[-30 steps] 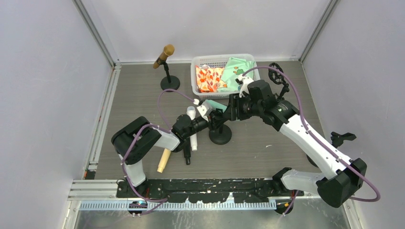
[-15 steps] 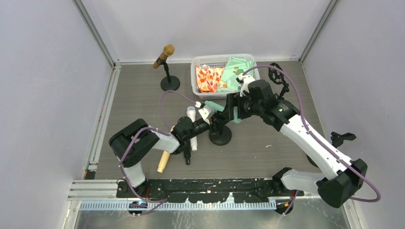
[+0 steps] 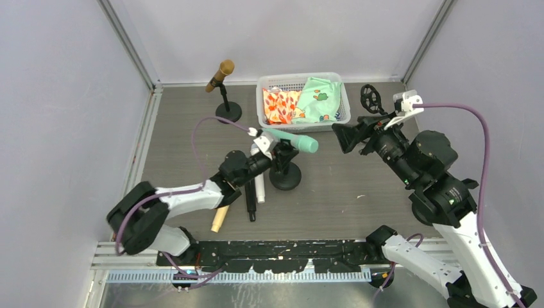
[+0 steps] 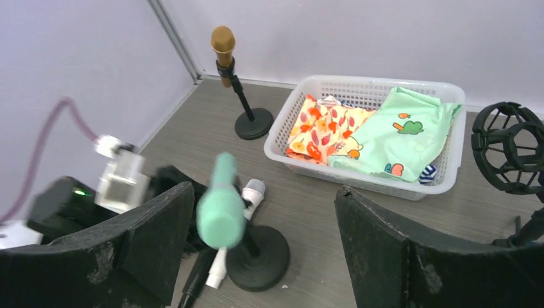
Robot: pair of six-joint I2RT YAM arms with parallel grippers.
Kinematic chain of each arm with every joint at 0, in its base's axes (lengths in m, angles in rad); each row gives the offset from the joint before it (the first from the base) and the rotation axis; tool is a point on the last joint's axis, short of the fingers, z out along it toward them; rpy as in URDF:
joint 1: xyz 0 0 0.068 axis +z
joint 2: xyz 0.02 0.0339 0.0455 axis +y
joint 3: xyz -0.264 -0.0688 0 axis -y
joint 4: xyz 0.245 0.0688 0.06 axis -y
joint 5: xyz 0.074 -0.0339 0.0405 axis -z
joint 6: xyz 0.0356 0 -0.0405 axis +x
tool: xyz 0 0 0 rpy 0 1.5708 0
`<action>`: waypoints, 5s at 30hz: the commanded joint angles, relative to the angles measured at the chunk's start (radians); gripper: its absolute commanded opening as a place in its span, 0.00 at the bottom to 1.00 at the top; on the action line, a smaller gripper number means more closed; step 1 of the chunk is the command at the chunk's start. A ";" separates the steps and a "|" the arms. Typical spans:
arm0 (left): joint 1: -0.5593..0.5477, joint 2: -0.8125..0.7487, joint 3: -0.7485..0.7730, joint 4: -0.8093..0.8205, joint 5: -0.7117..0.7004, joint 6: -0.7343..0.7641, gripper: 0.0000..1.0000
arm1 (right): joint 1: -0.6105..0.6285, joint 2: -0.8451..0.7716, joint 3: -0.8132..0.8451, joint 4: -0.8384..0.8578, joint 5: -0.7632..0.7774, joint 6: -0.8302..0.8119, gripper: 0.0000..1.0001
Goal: Attach the microphones to the stand
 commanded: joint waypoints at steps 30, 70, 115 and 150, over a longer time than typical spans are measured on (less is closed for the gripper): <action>0.917 0.393 0.366 0.469 0.040 -0.034 0.00 | -0.003 0.034 -0.173 -0.028 -0.009 0.019 0.85; 0.862 0.199 0.017 0.261 -0.241 -0.086 0.86 | -0.005 0.211 -0.098 -0.119 0.351 0.152 0.88; 0.184 -0.237 0.151 -1.621 -0.506 -0.598 0.85 | -0.190 0.341 0.053 -0.293 0.123 0.205 0.91; 0.182 -0.250 0.086 -1.593 -0.549 -0.604 0.02 | -0.190 0.264 0.073 -0.169 0.208 0.174 0.91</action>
